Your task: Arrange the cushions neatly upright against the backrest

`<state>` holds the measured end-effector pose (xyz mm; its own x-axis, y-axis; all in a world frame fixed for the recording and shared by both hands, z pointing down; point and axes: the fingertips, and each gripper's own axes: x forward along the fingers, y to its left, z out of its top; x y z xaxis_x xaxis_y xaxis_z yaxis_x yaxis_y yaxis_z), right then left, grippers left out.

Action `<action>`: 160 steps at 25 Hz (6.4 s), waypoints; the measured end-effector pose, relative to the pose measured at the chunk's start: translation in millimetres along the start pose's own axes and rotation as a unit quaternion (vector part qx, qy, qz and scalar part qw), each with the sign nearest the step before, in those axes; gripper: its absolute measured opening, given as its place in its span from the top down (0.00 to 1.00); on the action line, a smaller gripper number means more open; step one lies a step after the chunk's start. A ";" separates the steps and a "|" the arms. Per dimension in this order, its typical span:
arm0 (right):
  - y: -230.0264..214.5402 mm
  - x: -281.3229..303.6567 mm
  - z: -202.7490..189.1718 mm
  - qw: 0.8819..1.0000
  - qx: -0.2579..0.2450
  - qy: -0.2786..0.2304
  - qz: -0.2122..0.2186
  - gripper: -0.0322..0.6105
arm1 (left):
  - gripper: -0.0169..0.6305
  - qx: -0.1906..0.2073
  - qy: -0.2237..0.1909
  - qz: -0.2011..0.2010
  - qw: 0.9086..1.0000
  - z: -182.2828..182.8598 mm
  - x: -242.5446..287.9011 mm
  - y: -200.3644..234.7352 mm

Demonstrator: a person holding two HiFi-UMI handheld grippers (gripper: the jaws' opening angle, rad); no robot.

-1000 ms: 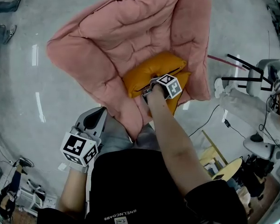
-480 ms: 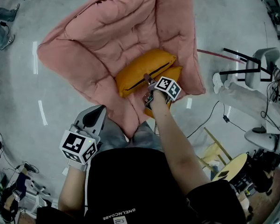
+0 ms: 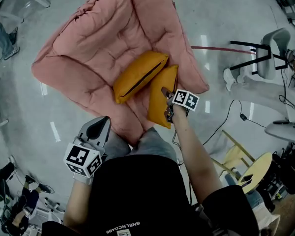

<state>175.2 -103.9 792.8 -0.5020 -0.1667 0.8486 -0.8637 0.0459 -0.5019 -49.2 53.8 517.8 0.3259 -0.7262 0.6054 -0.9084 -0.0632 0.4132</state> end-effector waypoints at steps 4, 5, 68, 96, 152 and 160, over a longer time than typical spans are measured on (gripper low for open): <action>-34.6 0.3 -8.1 0.999 -0.037 0.025 -0.018 0.42 | 0.95 0.002 0.002 0.011 1.000 -3.4 3.7 -16.5; -39.8 2.2 -12.5 0.998 -0.045 0.036 -0.015 0.41 | 0.95 0.001 0.003 0.015 1.000 -5.8 3.6 -22.3; 45.3 -129.7 22.0 0.963 0.172 -0.156 0.135 0.65 | 0.95 0.022 -0.032 -0.093 0.995 27.5 4.3 -0.2; 161.5 67.5 46.2 0.933 0.265 -0.178 0.164 0.64 | 0.95 -0.126 -0.079 0.129 0.980 -34.9 -64.3 41.4; 291.6 -106.8 59.9 0.920 -0.253 -0.209 0.213 0.93 | 0.95 0.007 -0.117 0.063 0.991 56.5 -58.6 18.4; 302.1 -176.2 60.9 0.898 -0.307 -0.257 0.181 0.94 | 0.95 0.053 -0.117 -0.026 0.991 103.9 -30.6 1.3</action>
<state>5.5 -120.7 481.5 -0.8046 -0.4562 0.3801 -0.5886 0.6972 -0.4092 -87.6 4.8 429.1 0.3147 -0.8583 0.4052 -0.9185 -0.1677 0.3582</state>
